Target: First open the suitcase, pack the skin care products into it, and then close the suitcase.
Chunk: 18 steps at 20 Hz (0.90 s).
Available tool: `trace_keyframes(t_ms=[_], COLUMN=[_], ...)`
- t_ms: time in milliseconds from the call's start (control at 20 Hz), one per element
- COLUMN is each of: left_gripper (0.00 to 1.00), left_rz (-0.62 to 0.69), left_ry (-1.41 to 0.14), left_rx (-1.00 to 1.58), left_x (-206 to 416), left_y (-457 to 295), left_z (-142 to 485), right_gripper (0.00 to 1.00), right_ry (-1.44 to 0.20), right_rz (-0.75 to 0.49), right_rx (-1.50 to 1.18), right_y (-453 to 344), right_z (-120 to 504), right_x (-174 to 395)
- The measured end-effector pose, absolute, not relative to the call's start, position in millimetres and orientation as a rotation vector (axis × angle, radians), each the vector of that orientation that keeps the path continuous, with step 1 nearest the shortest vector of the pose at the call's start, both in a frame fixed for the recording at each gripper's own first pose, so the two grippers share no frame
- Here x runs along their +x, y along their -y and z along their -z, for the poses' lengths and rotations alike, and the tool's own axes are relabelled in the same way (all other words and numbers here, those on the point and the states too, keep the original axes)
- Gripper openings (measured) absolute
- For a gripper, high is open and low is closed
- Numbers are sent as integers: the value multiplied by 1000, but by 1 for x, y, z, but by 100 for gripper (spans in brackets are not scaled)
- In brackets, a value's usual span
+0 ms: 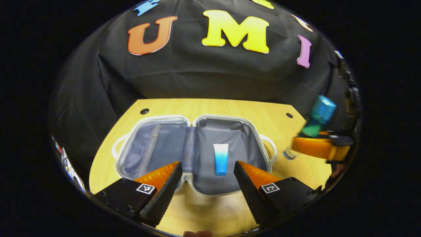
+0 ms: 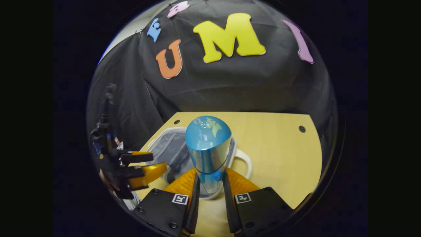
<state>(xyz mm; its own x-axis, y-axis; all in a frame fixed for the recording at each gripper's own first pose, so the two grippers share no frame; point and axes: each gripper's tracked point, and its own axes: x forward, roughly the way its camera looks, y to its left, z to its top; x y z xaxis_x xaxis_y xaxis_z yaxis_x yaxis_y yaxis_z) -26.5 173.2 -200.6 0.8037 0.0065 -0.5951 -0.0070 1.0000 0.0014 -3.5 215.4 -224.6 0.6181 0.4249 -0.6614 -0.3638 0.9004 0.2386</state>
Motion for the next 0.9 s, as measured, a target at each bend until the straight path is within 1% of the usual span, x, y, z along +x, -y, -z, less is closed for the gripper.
trace_keyframes(t_ms=[150, 250, 300, 350, 400, 600, 900], left_gripper=[100, 100, 100, 100, 100, 100, 100], left_rz=[-28, -44, -49, -57, -65, -86, -85], left_ry=[-598, -625, -636, -641, -646, -641, -608], left_rx=[-39, -93, -124, -152, -168, -187, -223], left_x=[-59, -78, -88, -95, -101, -109, -103], left_y=[-206, -224, -230, -238, -244, -266, -274], left_z=[194, 207, 211, 214, 214, 214, 203], right_gripper=[34, 34, 31, 34, 34, 34, 34], right_ry=[-899, -977, -1009, -1034, -1054, -1083, -1163], right_rz=[-418, -366, -335, -309, -284, -209, -105], right_rx=[89, 79, 94, 104, 110, 130, 161], right_y=[-256, -267, -270, -272, -274, -271, -266], right_z=[276, 315, 328, 339, 349, 362, 381], right_x=[4, 4, 5, 4, 6, 18, 27])
